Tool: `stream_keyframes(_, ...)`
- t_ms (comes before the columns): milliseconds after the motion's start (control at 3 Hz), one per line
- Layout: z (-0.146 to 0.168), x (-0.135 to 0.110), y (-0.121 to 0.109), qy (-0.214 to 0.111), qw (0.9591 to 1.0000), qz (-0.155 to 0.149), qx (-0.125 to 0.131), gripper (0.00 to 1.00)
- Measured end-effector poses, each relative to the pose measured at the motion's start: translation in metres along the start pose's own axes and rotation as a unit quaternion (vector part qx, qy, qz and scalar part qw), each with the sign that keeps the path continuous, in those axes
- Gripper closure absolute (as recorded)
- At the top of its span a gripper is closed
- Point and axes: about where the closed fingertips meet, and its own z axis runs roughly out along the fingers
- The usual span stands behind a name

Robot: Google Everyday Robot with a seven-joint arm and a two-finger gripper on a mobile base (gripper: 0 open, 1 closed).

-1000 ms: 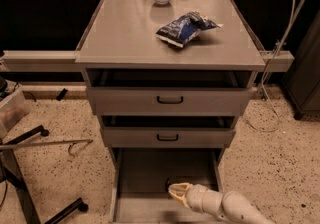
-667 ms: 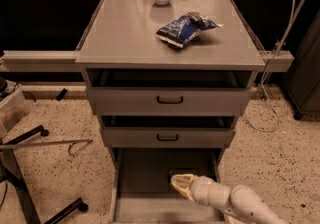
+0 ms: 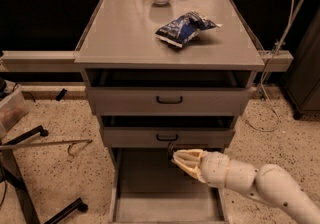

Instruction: Pick rxbar chocolate from bottom drawer and place on counter

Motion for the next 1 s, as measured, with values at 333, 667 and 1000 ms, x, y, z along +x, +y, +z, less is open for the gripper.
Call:
stream_keyframes(333,-0.018,-0.086,0.003,-0.014,0.9993,-0.035,-0.004,1.00)
stream_keyframes(667,-0.018,-0.086,0.003,-0.014,0.9993,-0.035,-0.004,1.00)
stream_keyframes(1000,-0.022,-0.122,-0.011,-0.020,0.9975,-0.068,0.001,1.00)
